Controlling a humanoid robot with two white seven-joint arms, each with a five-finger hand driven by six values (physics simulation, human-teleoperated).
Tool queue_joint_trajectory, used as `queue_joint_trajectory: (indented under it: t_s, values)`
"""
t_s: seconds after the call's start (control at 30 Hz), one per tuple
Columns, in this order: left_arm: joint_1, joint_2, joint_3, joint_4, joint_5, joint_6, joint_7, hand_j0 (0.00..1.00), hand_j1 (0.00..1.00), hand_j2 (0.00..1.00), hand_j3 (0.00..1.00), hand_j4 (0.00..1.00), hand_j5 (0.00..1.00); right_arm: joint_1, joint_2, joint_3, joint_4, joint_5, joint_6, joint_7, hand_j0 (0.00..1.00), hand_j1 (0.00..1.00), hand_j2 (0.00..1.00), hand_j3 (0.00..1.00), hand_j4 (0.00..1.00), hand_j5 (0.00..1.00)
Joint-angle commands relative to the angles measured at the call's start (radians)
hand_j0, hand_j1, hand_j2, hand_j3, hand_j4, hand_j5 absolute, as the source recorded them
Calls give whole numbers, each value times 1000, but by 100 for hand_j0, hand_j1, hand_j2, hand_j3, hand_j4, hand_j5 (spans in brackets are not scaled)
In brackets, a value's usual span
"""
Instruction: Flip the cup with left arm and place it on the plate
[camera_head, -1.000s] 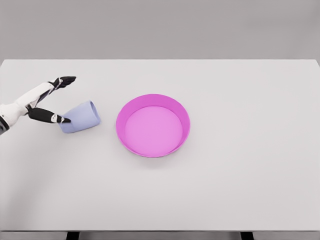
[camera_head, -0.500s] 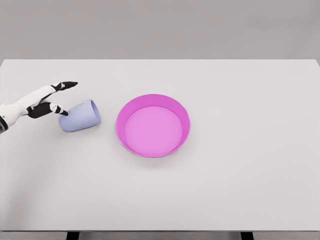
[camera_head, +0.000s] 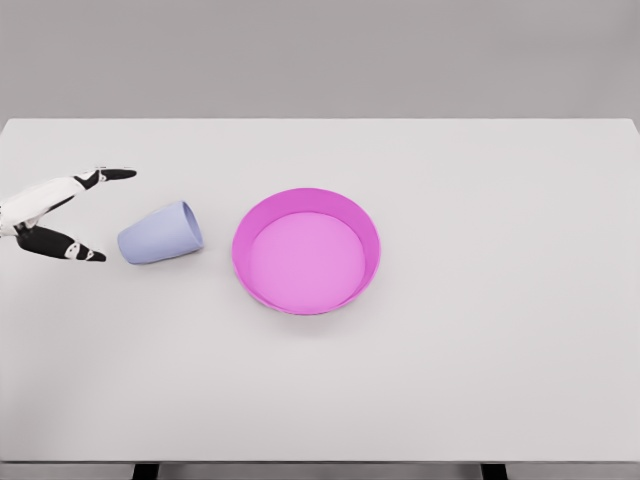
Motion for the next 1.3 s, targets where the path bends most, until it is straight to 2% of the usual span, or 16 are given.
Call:
queue_joint_trajectory:
  t_s: [0.0,0.07,0.3,0.4,0.7,0.87,1.03,1.07,1.13,1.27]
  values:
    - [0,9,-2,-30,8,-1,1,100,100,100,100,100,100,0,0,0,0,0,0,0,100,100,100,100,100,100]
    - [2,13,-2,-55,10,0,1,100,100,100,100,100,100,0,0,0,0,0,0,0,100,100,100,100,100,100]
    - [2,-6,-19,-47,7,65,-1,100,100,100,100,100,100,0,0,0,0,0,0,0,100,100,100,100,100,100]
    - [-6,-63,-20,-50,15,88,-1,100,100,100,100,100,100,0,0,0,0,0,0,0,100,100,100,100,100,100]
    - [-9,-136,-33,-47,13,149,-1,100,100,100,100,100,100,0,0,0,0,0,0,0,100,100,100,100,100,100]
    - [-11,-141,-47,-50,10,175,-1,100,100,100,100,100,100,0,0,0,0,0,0,0,100,100,100,100,100,100]
    - [-51,-156,-88,-23,2,192,-1,100,100,100,100,100,100,0,0,0,0,0,0,0,100,100,100,100,100,100]
    - [-58,-158,-97,-18,-5,192,-1,100,100,100,100,100,100,0,0,0,0,0,0,0,100,100,100,100,100,100]
    - [-69,-179,-99,-12,-80,212,-1,100,100,100,100,100,100,0,0,0,0,0,0,0,100,100,100,100,100,100]
    - [-72,-190,-99,-7,-122,215,-1,100,100,100,100,100,100,0,0,0,0,0,0,0,100,100,100,100,100,100]
